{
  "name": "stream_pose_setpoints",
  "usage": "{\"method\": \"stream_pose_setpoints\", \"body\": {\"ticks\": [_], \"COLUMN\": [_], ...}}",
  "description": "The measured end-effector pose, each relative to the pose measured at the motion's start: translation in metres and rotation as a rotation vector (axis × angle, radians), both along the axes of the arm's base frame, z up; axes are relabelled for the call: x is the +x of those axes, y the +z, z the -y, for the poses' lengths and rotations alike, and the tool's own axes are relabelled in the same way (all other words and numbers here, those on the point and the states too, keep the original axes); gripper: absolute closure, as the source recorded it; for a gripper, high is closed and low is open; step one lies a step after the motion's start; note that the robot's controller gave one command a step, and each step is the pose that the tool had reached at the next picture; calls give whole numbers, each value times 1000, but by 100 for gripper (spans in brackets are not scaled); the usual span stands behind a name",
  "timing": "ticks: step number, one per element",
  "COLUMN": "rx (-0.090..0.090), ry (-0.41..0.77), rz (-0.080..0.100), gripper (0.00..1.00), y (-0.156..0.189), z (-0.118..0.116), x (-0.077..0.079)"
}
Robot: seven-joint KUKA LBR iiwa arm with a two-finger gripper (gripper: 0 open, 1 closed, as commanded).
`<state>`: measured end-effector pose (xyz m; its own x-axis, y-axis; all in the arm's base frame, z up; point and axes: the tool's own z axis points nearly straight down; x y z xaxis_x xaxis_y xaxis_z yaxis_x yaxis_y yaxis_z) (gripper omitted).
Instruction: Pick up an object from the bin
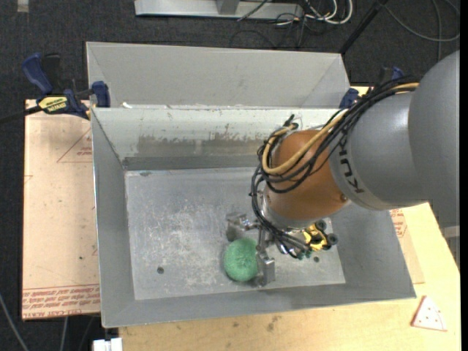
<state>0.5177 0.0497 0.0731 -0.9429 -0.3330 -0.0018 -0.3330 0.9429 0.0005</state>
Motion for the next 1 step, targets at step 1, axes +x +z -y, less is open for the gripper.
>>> {"method": "stream_pose_setpoints", "body": {"ticks": [1], "rx": [1], "ry": [241], "rz": [0], "gripper": [100], "y": [-3], "z": [-20], "x": [-10]}}
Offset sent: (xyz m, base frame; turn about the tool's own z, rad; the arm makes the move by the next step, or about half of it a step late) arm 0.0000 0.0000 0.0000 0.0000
